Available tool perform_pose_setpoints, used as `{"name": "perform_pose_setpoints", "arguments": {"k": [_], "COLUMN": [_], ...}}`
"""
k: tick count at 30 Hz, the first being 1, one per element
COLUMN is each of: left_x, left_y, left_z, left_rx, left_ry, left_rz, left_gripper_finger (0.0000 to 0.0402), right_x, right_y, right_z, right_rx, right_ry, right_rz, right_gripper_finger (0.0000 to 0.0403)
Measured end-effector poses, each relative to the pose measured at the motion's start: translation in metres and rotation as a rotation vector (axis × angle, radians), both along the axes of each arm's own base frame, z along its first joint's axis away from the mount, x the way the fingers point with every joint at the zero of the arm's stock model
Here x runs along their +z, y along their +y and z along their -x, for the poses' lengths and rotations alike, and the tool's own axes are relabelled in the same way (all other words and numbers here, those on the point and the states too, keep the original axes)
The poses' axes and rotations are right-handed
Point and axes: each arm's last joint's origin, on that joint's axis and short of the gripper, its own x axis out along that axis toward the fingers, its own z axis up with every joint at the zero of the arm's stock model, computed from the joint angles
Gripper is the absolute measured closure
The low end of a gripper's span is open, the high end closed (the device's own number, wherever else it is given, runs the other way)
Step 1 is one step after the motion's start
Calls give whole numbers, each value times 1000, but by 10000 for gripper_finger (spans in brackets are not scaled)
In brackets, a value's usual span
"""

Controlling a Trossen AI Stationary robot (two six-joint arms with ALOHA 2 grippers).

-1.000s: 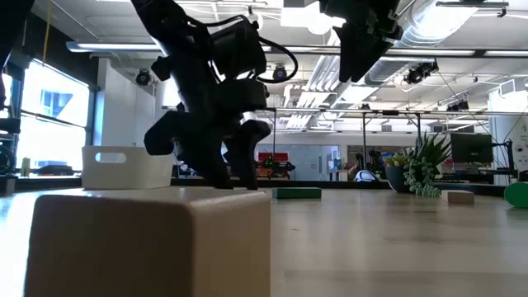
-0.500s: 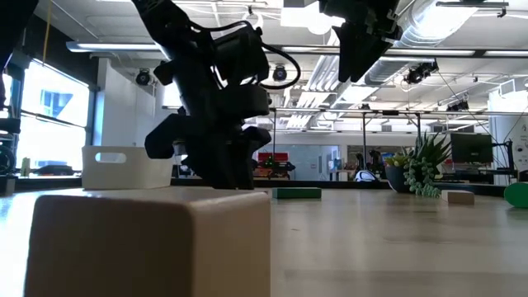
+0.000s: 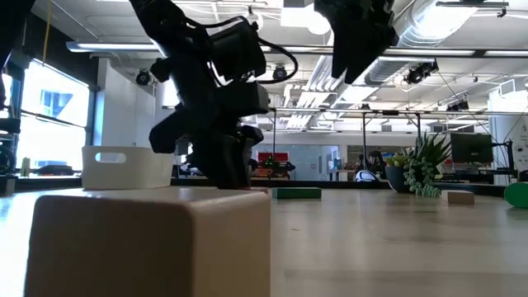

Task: Sort & place blocks by color
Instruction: Put the orange block into the bottom white bin

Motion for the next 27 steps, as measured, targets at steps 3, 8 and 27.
{"name": "perform_pose_setpoints", "arguments": {"k": [3, 8, 27], "left_x": [18, 33, 74], "left_y": [0, 0, -37], "left_z": [0, 1, -24], "left_rx": [13, 60, 148], "left_ry": [-64, -112, -512], "left_rz": [-35, -130, -416], "left_gripper_finger": [304, 304, 304], "right_x": [1, 3, 14], "right_y": [2, 4, -5], "right_z": [-4, -10, -15], "right_rx": [19, 52, 47], "right_ry": [-39, -98, -207], "right_rz": [-42, -103, -182], "right_gripper_finger": [190, 190, 190]}}
